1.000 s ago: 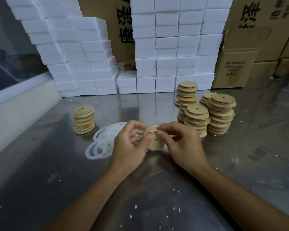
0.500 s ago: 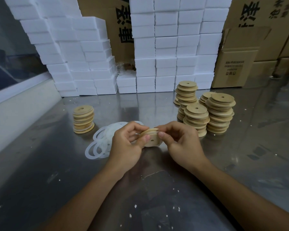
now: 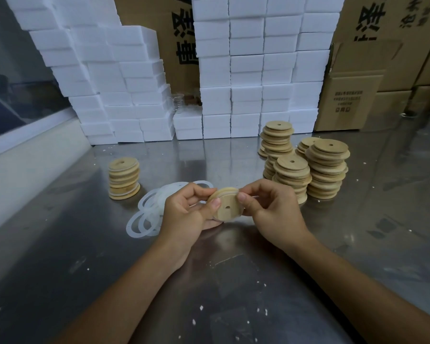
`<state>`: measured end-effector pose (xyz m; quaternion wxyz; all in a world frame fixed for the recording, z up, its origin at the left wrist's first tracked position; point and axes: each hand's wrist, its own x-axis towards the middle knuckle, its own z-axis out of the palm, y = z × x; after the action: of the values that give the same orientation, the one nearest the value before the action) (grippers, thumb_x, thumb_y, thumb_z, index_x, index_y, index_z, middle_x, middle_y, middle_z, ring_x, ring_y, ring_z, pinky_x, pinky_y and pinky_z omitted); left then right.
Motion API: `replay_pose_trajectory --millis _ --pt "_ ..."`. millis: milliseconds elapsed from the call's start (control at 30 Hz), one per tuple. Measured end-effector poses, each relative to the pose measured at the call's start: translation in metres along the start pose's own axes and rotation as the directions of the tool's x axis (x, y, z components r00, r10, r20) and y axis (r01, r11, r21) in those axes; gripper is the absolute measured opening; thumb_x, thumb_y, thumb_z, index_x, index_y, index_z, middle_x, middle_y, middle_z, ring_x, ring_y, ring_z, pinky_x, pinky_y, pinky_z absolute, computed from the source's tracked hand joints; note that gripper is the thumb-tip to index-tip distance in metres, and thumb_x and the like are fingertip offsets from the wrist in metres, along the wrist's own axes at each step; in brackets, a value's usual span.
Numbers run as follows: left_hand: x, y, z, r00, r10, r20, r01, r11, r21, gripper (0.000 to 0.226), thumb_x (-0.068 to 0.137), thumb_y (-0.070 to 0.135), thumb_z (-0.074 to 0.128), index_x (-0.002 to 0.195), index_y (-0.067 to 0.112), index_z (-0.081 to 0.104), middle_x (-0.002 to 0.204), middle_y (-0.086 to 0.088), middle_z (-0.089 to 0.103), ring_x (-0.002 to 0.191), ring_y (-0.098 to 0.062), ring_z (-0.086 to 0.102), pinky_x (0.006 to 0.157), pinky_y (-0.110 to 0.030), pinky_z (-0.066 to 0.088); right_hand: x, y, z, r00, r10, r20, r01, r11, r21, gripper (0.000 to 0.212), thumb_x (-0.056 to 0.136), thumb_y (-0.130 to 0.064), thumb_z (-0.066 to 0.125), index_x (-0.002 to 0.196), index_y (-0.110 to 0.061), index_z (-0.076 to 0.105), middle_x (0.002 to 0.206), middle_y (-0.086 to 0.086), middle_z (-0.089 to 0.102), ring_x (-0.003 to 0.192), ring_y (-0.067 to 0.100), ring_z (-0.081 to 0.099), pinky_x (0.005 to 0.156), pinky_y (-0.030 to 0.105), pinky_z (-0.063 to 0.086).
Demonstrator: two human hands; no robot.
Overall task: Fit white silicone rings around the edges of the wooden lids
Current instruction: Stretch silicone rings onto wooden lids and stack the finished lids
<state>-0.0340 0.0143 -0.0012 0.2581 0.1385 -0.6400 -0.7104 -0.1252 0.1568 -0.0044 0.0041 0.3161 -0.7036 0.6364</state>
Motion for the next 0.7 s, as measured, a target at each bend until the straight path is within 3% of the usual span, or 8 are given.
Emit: replay_pose_trajectory --millis 100,333,467,700 --pt "0.0003 0.0006 -0.0012 1.000 -0.014 0.006 0.014 1.000 -0.017 0.014 0.085 -0.007 0.066 0.084 0.007 0.064 0.097 -0.014 0.074 0.087 -0.029 0.073 0.074 -0.049 0.060 0.0017 -0.0015 -0.0019 0.998 0.055 0.033 -0.058 0.994 0.096 0.009 0.087 0.001 0.069 0.080 -0.005 0.070 0.074 0.008 0.073 0.065 0.011 0.070 0.060 0.022 0.056" --pt "0.0022 0.0019 -0.0049 0.997 -0.076 0.015 0.077 0.993 -0.085 0.011 0.087 -0.005 0.063 0.087 0.006 0.062 0.104 -0.019 0.072 0.091 -0.033 0.072 0.077 -0.052 0.058 0.0008 -0.0047 -0.0029 0.996 0.032 0.083 -0.039 0.995 0.093 0.002 0.087 -0.002 0.071 0.085 -0.002 0.072 0.074 0.006 0.073 0.067 0.011 0.069 0.065 0.023 0.058" --pt "0.0030 0.0034 -0.0048 0.995 -0.101 0.010 0.102 0.987 -0.124 0.012 0.088 -0.006 0.060 0.086 0.006 0.062 0.105 -0.020 0.071 0.091 -0.033 0.072 0.074 -0.051 0.059 -0.0009 -0.0042 -0.0016 0.994 0.057 0.095 -0.068 0.992 0.109 0.009 0.089 -0.003 0.068 0.091 0.005 0.069 0.082 0.016 0.073 0.073 0.018 0.070 0.068 0.029 0.061" --pt "0.0021 0.0062 -0.0040 0.994 -0.111 0.019 0.112 0.984 -0.138 0.012 0.090 -0.003 0.059 0.086 0.007 0.063 0.100 -0.017 0.073 0.089 -0.030 0.073 0.071 -0.051 0.060 -0.0011 -0.0052 -0.0007 0.993 0.087 0.079 -0.097 0.987 0.127 0.019 0.089 -0.013 0.070 0.086 0.006 0.068 0.077 0.013 0.073 0.065 0.013 0.070 0.061 0.020 0.056"
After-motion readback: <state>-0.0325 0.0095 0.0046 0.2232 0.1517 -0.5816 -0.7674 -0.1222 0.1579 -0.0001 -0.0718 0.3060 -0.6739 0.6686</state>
